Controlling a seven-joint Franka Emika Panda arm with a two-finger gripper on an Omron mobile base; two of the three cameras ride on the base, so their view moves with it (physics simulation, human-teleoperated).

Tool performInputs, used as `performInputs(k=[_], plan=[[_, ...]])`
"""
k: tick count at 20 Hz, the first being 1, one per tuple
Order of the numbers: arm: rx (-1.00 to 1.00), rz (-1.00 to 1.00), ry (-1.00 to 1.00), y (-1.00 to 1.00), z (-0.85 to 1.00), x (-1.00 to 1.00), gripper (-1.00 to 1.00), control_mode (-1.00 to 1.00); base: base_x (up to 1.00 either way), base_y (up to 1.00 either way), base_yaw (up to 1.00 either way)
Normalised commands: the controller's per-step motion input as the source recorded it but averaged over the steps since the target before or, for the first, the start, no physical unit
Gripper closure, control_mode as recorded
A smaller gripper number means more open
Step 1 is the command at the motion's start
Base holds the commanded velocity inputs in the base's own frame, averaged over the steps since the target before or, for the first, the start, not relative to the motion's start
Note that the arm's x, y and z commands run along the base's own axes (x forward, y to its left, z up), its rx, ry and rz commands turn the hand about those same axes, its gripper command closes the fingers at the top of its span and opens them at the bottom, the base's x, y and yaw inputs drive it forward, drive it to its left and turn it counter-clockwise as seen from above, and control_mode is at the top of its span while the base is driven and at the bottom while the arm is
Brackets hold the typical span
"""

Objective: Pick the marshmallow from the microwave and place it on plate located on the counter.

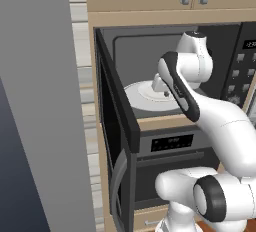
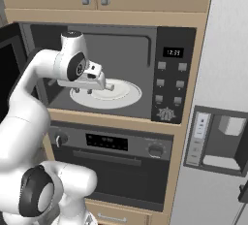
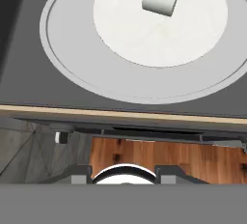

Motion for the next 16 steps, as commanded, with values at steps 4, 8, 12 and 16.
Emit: performInputs(k=[4, 8, 12, 16], plan=[[0.01, 0.01, -0.1, -0.05, 0.0, -0.28, -1.0, -1.0, 0.0, 0.0, 0.0], [0.06, 0.05, -0.41, -0.09, -0.11, -0.1, -1.0, -1.0, 0.0, 0.0, 0.0], [0.13, 0.0, -0.19, -0.18, 0.06, 0.34, -1.0, -1.0, 0.0, 0.0, 0.0], [0.11, 0.0, 0.0, -0.07, 0.13, 0.8, -1.0, -1.0, 0.0, 0.0, 0.0]])
